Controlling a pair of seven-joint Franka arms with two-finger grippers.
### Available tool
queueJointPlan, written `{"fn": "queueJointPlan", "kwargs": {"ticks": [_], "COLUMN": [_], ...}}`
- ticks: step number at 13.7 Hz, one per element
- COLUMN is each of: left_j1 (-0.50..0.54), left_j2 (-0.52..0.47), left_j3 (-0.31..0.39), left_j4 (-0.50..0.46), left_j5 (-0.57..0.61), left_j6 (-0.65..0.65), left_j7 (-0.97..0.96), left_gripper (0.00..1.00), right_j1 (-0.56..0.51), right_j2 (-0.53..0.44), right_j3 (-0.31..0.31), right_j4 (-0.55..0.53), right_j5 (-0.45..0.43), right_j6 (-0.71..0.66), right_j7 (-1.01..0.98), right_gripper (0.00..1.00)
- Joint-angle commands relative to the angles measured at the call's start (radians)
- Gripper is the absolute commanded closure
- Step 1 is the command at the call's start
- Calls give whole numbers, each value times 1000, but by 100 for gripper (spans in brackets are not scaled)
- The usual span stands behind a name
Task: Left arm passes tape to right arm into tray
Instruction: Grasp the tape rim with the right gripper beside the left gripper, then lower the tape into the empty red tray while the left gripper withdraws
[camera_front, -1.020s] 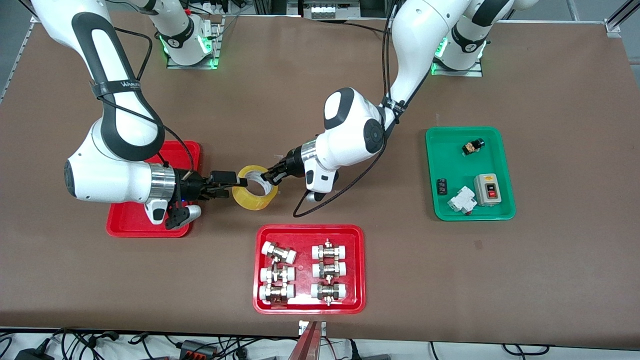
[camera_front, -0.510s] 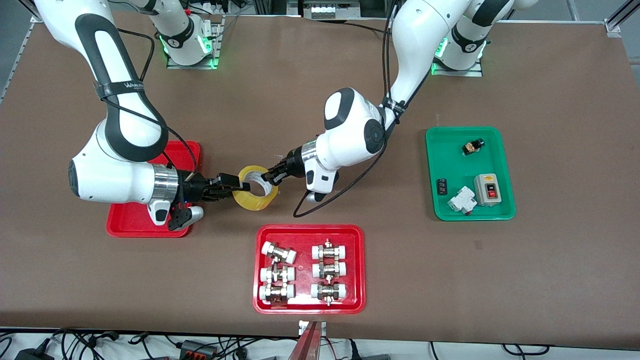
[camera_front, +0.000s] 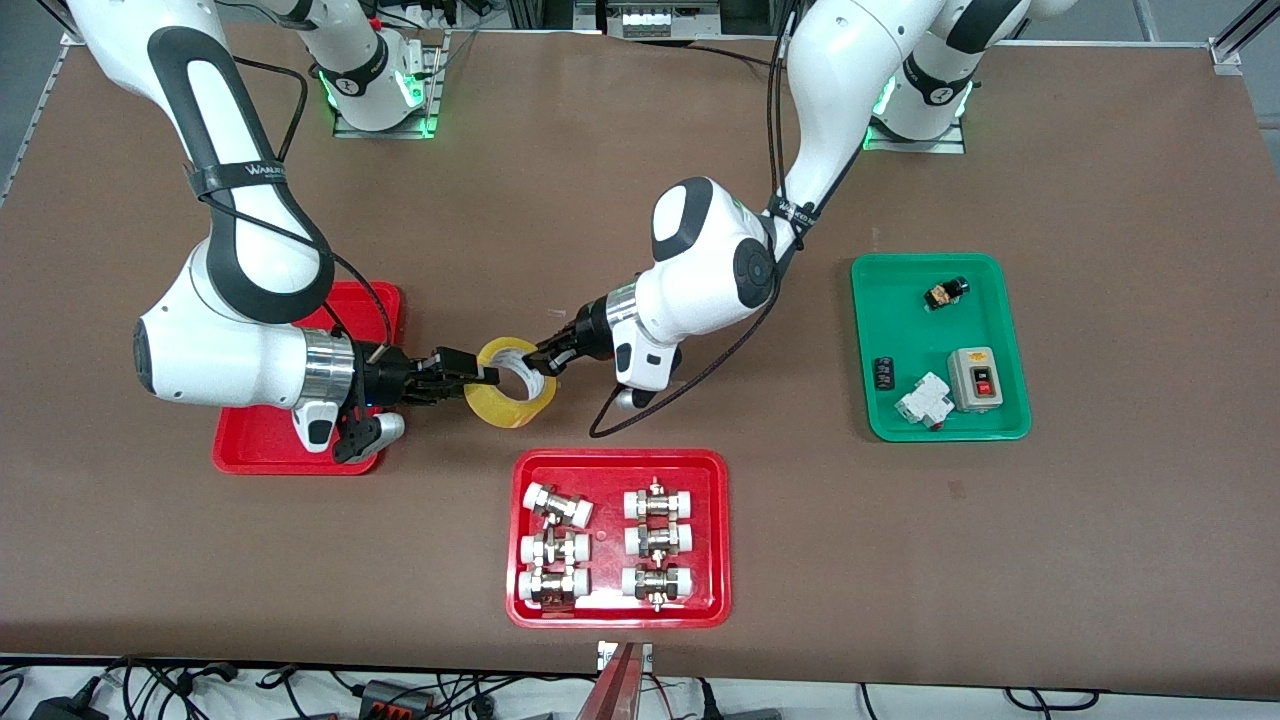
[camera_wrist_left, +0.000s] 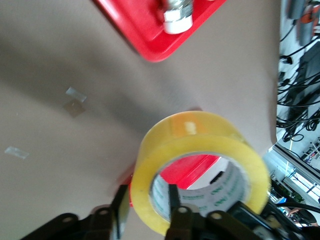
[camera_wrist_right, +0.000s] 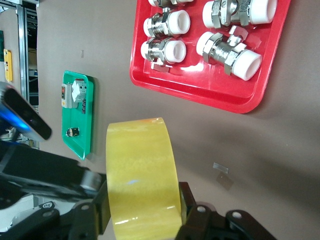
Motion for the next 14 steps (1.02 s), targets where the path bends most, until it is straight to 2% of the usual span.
{"fn": "queueJointPlan", "kwargs": {"ticks": [1, 3, 6, 9, 10, 12, 14], "left_j1": [82, 183, 358, 404, 418, 437, 473], "left_j2": [-115, -175, -287, -358, -388, -430, -445], "left_j3": [4, 8, 2, 10, 9, 2, 9], "left_j4": [-71, -83, -68, -68, -68, -68, -68], "left_j5": [56, 99, 310, 436, 520, 626, 684], "left_j6": [-58, -229, -611, -788, -831, -932, -1017], "left_j7": [12, 12, 15, 17, 17, 53, 284], "left_gripper": [0, 0, 0, 0, 0, 0, 0], "right_j1": [-11, -54, -161, -288, -331, -391, -429], "right_j2": [-5, -5, 4, 12, 21, 45, 65], "right_j3": [-2, -5, -8, -8, -8, -8, -8], "right_j4": [13, 9, -5, -65, -80, -83, -85], "right_j5": [18, 4, -39, -89, -108, -184, -220], "right_j6": [-15, -36, -157, -232, -251, -269, -271], "right_j7": [2, -10, -88, -238, -293, -375, -445], "right_gripper": [100, 100, 100, 100, 100, 100, 100]}}
